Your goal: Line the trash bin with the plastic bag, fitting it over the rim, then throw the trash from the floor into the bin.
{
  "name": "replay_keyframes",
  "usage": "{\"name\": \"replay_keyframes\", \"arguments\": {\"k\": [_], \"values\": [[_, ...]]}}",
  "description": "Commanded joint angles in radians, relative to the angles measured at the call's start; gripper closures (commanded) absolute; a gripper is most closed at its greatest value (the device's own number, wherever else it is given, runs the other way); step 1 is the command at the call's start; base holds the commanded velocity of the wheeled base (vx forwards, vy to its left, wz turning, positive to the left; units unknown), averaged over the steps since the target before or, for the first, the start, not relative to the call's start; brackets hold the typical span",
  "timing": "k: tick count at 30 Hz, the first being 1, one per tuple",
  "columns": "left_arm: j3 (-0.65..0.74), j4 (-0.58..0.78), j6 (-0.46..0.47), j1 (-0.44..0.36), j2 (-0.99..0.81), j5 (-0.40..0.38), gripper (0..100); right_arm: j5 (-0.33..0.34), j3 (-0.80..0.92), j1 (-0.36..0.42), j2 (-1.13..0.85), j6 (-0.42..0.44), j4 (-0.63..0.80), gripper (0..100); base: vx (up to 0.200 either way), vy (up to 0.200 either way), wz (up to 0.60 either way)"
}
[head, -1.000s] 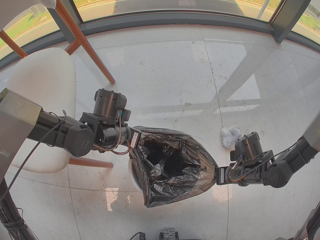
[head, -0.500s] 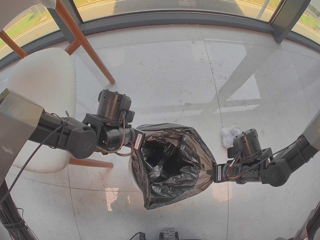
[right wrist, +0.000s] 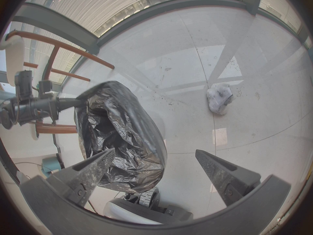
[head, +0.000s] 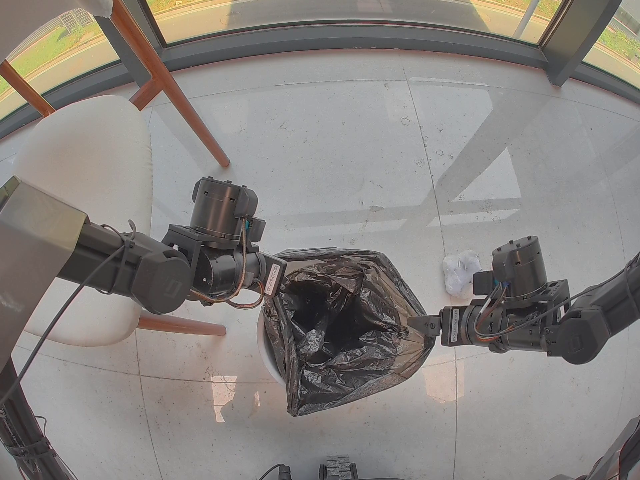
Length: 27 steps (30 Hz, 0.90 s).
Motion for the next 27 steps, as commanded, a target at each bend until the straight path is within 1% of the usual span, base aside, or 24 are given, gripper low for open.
{"name": "replay_keyframes", "arguments": {"k": [1,8,11,14,18,20,27], "values": [[-0.001,-0.002,0.013,0.009,0.004,-0.002,0,0.000,0.007,-0.001,-0.065,0.016,-0.001,0,0.000,0.000,0.00],[0.015,-0.013,0.017,0.004,-0.009,-0.003,0,0.000,0.007,-0.021,-0.072,0.019,-0.001,0,0.000,0.000,0.00],[0.050,-0.011,0.016,-0.002,-0.034,-0.005,0,0.000,0.008,-0.023,-0.078,0.020,-0.001,0,0.000,0.000,0.00],[0.113,-0.009,0.008,-0.037,-0.088,-0.002,0,0.000,0.010,-0.023,-0.081,0.022,-0.001,0,0.000,0.000,0.00],[0.154,-0.011,0.004,-0.062,-0.092,0.004,0,0.000,0.011,-0.023,-0.081,0.022,-0.001,0,0.000,0.000,0.00],[0.167,-0.016,-0.002,-0.101,-0.081,0.008,0,0.000,0.017,-0.023,-0.081,0.022,-0.001,0,0.000,0.000,0.00],[0.167,-0.025,-0.012,-0.108,-0.052,0.050,0,0.000,0.031,-0.023,-0.078,0.023,-0.001,0,0.000,0.000,0.00]]}}
